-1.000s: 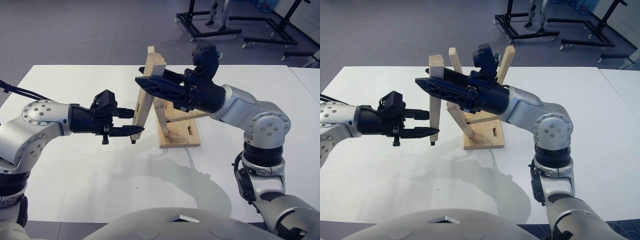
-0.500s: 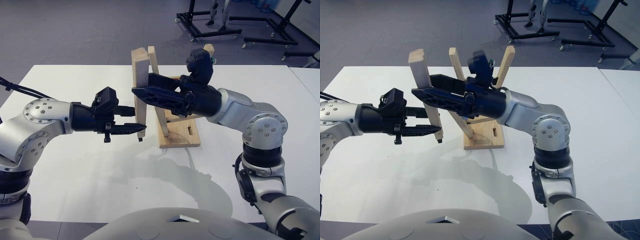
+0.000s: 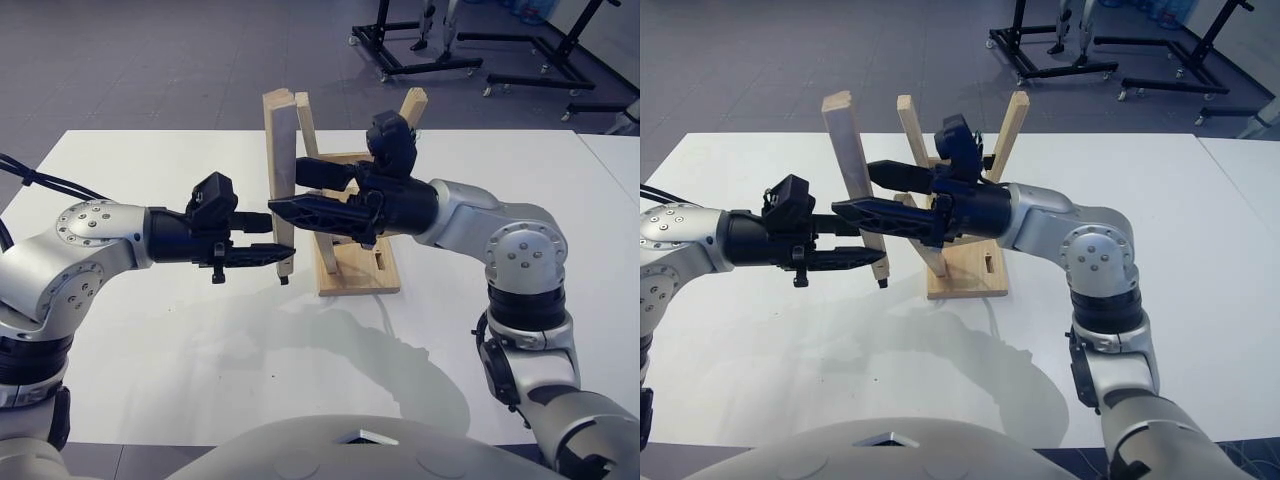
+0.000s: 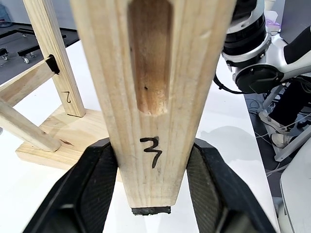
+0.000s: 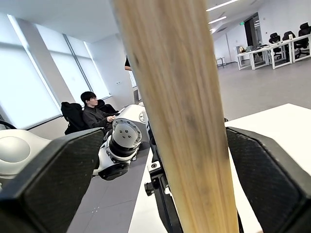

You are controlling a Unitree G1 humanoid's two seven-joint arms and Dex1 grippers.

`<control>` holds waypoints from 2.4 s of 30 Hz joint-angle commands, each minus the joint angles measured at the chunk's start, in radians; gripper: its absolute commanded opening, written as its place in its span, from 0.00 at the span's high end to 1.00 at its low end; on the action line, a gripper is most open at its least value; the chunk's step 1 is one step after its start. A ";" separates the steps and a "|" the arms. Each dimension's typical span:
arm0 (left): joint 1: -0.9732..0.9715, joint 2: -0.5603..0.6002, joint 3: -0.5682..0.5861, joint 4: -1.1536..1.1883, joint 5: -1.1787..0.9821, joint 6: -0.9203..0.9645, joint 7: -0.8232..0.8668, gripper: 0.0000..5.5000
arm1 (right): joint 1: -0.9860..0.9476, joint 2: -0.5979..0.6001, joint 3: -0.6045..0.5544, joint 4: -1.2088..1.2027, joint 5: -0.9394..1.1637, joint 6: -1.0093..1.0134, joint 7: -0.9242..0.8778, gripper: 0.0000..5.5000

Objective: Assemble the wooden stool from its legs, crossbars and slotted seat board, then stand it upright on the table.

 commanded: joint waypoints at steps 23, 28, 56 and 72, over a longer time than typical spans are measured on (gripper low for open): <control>0.004 0.016 -0.020 -0.035 0.025 0.001 -0.012 0.63 | -0.037 0.047 -0.022 0.033 -0.046 0.036 0.035 0.46; 0.001 0.014 -0.022 -0.033 0.027 0.002 -0.011 0.63 | -0.038 0.054 -0.027 0.031 -0.041 0.040 0.031 0.57; -0.041 0.037 0.257 0.077 -0.348 0.197 0.084 0.02 | -0.032 0.109 -0.062 0.046 -0.066 0.002 -0.024 0.62; -0.195 -0.137 0.422 0.298 -0.382 0.038 0.460 0.02 | -0.367 -0.072 -0.375 0.344 -0.093 -0.176 -0.090 0.62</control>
